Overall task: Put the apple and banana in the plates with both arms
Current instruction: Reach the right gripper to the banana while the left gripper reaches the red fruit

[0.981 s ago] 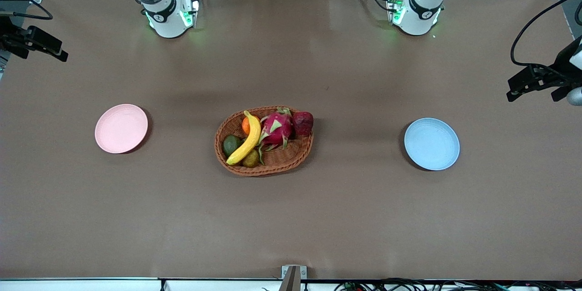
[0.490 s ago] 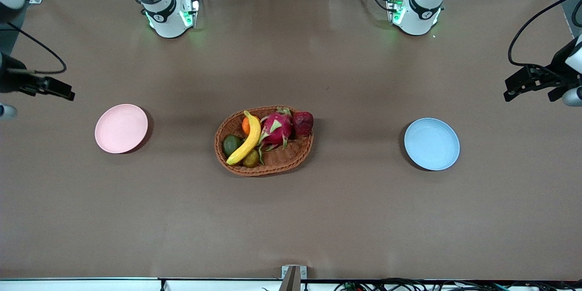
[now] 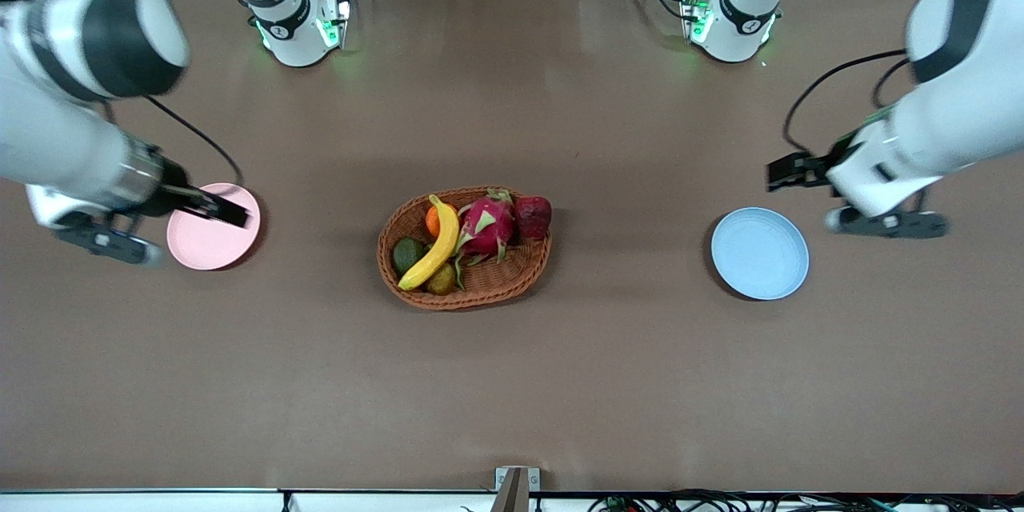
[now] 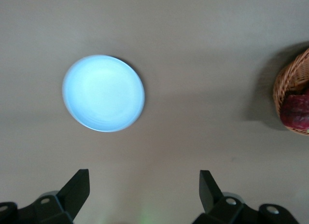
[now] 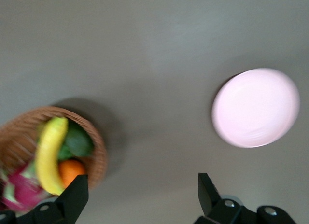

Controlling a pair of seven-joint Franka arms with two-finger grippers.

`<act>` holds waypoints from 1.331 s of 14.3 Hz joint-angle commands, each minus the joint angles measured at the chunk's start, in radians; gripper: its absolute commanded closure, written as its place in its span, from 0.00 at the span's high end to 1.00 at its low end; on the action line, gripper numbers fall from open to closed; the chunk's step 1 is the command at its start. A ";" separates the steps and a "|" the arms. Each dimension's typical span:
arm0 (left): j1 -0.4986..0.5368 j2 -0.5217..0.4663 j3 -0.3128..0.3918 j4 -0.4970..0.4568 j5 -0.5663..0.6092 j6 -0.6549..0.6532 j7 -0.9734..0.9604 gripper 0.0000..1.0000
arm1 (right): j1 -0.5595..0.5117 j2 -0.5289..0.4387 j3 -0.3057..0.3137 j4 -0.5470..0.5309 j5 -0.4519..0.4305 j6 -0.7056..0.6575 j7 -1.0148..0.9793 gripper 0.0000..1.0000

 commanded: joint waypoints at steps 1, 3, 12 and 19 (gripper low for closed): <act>-0.094 0.076 -0.013 0.014 -0.011 0.025 -0.147 1.00 | 0.100 0.129 -0.009 0.020 0.059 0.145 0.239 1.00; -0.165 0.123 -0.015 0.011 -0.020 0.075 -0.270 1.00 | 0.172 0.230 -0.009 0.034 0.058 0.267 0.411 1.00; -0.385 0.193 -0.015 -0.207 -0.119 0.555 -0.574 1.00 | 0.355 0.473 -0.012 0.151 0.044 0.322 0.653 0.93; -0.435 0.272 -0.015 -0.233 -0.204 0.758 -0.640 1.00 | 0.339 0.471 -0.012 0.140 0.029 0.310 0.613 0.22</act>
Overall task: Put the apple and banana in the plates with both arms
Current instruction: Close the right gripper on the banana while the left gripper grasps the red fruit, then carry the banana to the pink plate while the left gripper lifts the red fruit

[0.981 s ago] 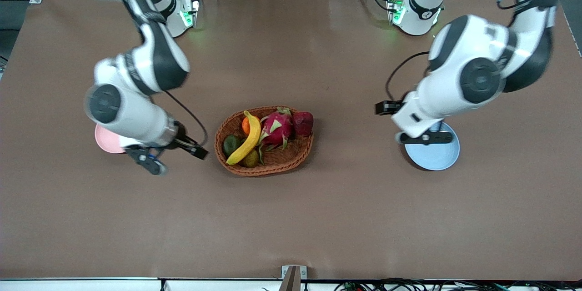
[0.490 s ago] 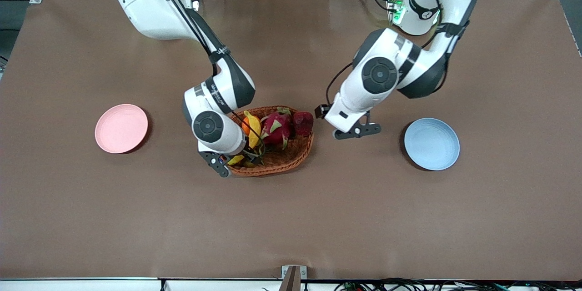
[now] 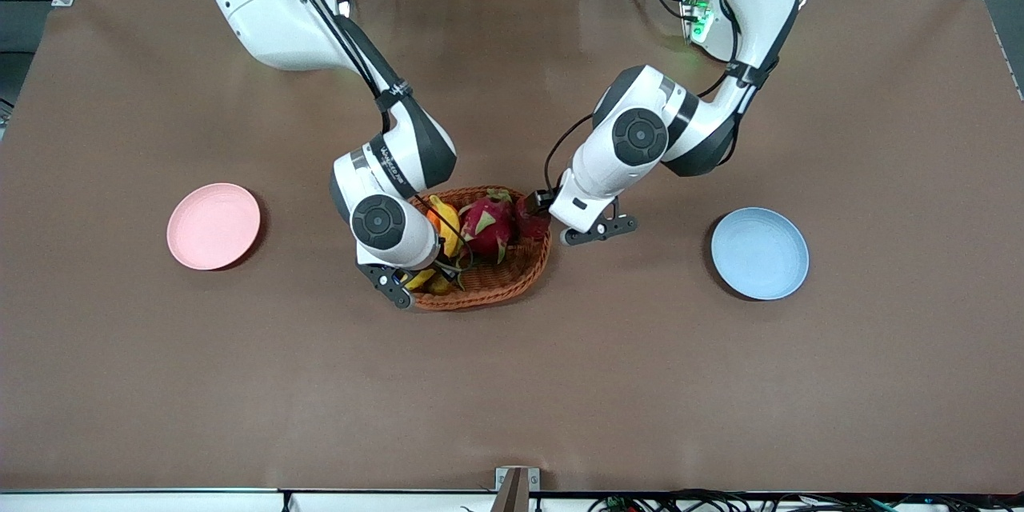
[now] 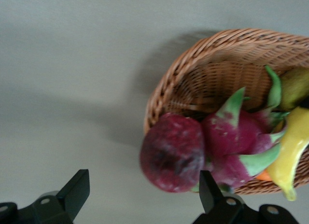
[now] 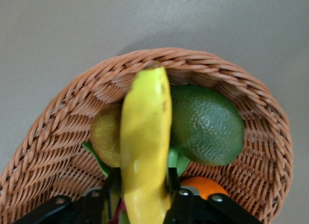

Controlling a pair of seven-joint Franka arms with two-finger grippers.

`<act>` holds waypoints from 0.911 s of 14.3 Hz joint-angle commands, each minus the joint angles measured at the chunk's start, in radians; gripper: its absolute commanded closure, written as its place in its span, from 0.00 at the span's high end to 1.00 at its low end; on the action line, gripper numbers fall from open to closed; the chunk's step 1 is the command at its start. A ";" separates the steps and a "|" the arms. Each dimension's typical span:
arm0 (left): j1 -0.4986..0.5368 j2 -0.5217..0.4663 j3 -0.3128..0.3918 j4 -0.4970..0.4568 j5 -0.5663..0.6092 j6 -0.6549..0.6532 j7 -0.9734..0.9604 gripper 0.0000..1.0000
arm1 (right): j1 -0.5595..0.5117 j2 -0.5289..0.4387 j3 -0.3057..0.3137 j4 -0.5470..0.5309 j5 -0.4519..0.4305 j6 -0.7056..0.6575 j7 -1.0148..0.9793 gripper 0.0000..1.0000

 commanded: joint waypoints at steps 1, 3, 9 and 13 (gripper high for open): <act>-0.024 0.031 0.007 -0.004 -0.032 0.079 -0.030 1.00 | -0.011 -0.007 -0.002 0.002 -0.009 -0.010 -0.023 0.12; -0.046 0.048 0.007 -0.006 -0.032 0.085 -0.036 1.00 | -0.039 -0.020 -0.002 0.015 -0.011 -0.062 -0.031 0.04; -0.064 0.062 0.008 -0.029 -0.032 0.097 -0.042 0.88 | -0.221 -0.156 -0.004 0.013 -0.003 -0.261 -0.393 0.02; -0.064 0.068 0.008 -0.017 -0.026 0.102 -0.113 0.47 | -0.380 -0.280 -0.004 -0.117 -0.004 -0.274 -0.656 0.01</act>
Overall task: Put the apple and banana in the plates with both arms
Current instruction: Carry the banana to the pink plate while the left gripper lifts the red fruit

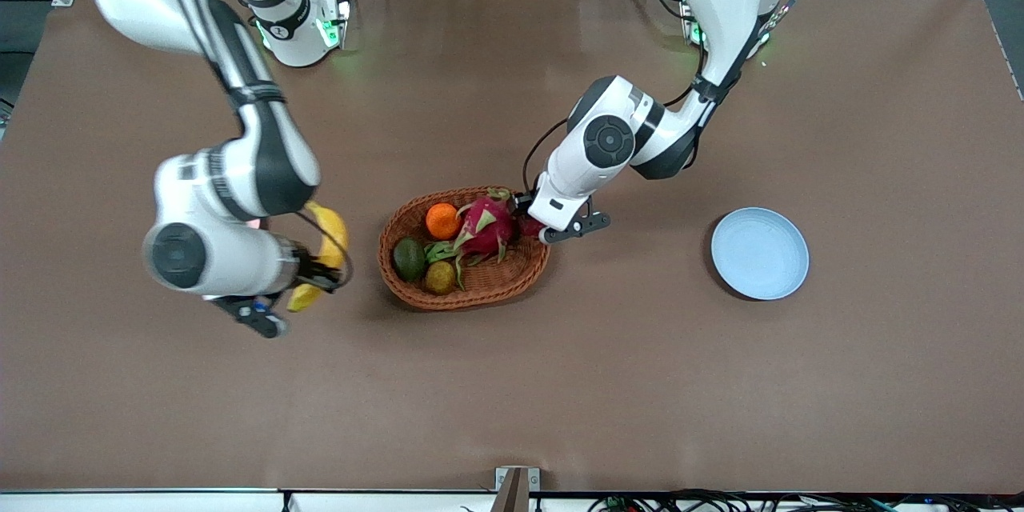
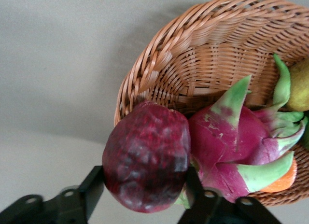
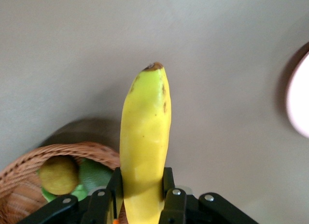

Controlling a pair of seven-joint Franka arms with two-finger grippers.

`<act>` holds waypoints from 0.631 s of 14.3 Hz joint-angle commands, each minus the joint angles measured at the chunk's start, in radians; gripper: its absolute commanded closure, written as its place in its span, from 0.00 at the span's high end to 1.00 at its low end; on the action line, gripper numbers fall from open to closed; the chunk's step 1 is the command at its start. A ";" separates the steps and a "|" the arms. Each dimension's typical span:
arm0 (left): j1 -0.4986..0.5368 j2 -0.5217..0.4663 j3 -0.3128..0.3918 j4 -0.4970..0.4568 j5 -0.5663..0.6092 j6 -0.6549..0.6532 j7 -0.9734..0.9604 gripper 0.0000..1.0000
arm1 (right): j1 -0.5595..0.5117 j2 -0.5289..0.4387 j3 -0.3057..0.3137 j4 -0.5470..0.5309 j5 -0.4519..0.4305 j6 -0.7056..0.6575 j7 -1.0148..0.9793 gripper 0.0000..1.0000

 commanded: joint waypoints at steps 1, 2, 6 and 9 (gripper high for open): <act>-0.005 -0.004 0.009 -0.003 -0.008 0.004 -0.041 0.39 | -0.113 -0.137 0.020 -0.187 -0.003 0.036 -0.165 0.01; -0.003 -0.007 0.009 0.001 -0.008 0.004 -0.062 0.36 | -0.150 -0.171 0.020 -0.247 -0.003 0.056 -0.226 0.01; 0.012 -0.063 0.022 0.040 -0.002 -0.080 -0.098 0.34 | -0.312 -0.278 0.020 -0.532 -0.005 0.270 -0.516 0.01; 0.089 -0.140 0.026 0.061 0.050 -0.231 -0.075 0.34 | -0.415 -0.275 0.021 -0.660 -0.002 0.427 -0.671 0.01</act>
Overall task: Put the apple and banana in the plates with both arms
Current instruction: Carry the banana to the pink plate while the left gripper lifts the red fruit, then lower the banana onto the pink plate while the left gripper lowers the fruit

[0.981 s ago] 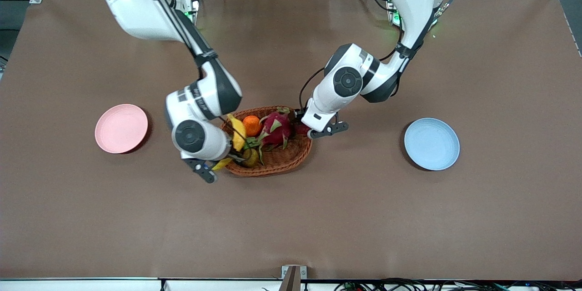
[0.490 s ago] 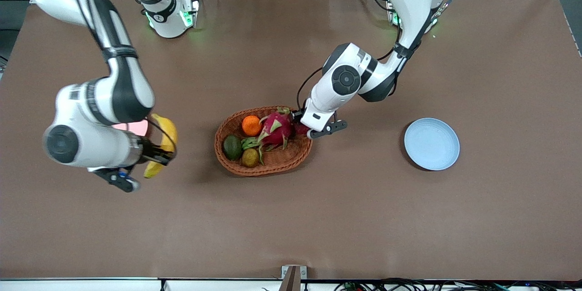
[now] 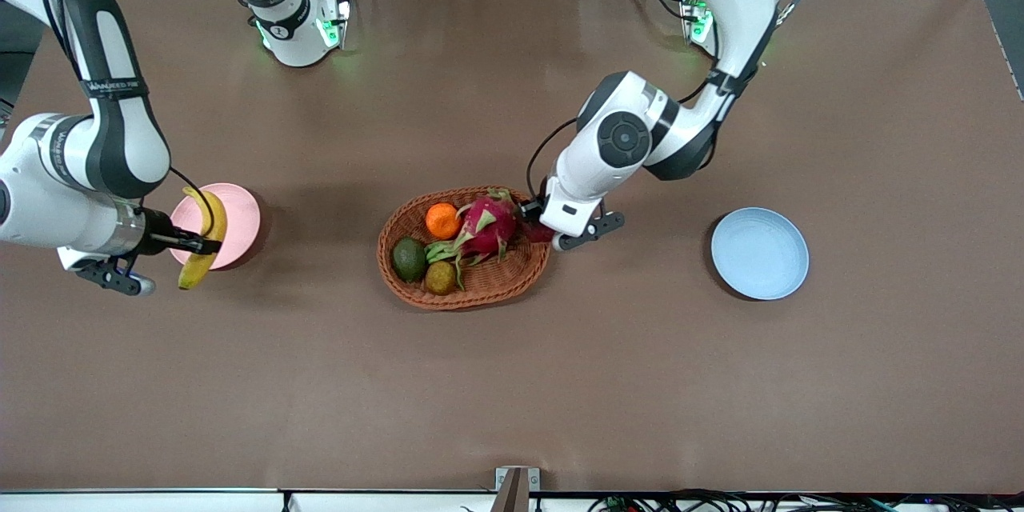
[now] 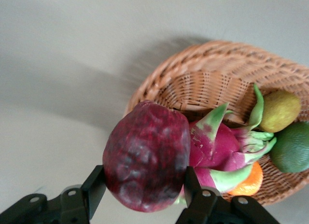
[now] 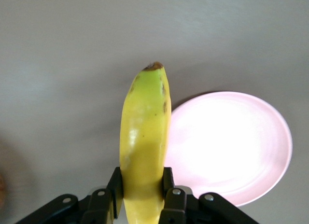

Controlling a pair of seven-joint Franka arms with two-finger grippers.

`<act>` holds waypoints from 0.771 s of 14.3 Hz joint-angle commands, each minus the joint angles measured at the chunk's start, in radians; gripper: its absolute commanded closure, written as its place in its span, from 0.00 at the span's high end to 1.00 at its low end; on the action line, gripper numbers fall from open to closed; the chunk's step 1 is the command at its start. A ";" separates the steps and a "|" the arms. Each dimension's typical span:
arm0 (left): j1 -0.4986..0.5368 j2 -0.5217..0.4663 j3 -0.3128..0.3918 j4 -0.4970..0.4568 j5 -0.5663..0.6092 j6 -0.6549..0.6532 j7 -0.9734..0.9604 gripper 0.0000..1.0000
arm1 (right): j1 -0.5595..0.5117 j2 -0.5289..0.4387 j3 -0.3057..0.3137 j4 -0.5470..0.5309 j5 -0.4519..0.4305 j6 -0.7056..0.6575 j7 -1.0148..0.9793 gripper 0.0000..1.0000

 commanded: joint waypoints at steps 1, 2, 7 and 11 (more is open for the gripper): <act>0.095 -0.107 -0.002 -0.007 0.076 -0.146 0.045 0.34 | -0.084 -0.046 0.023 -0.136 0.003 0.115 -0.117 0.01; 0.136 -0.127 -0.002 -0.012 0.091 -0.195 0.099 0.34 | -0.105 -0.040 0.025 -0.145 0.006 0.136 -0.135 0.01; 0.377 -0.205 -0.005 -0.077 0.177 -0.319 0.444 0.34 | -0.154 0.027 0.028 -0.170 0.009 0.199 -0.201 0.01; 0.500 -0.207 -0.008 -0.148 0.295 -0.293 0.592 0.34 | -0.164 0.078 0.030 -0.169 0.086 0.215 -0.285 0.04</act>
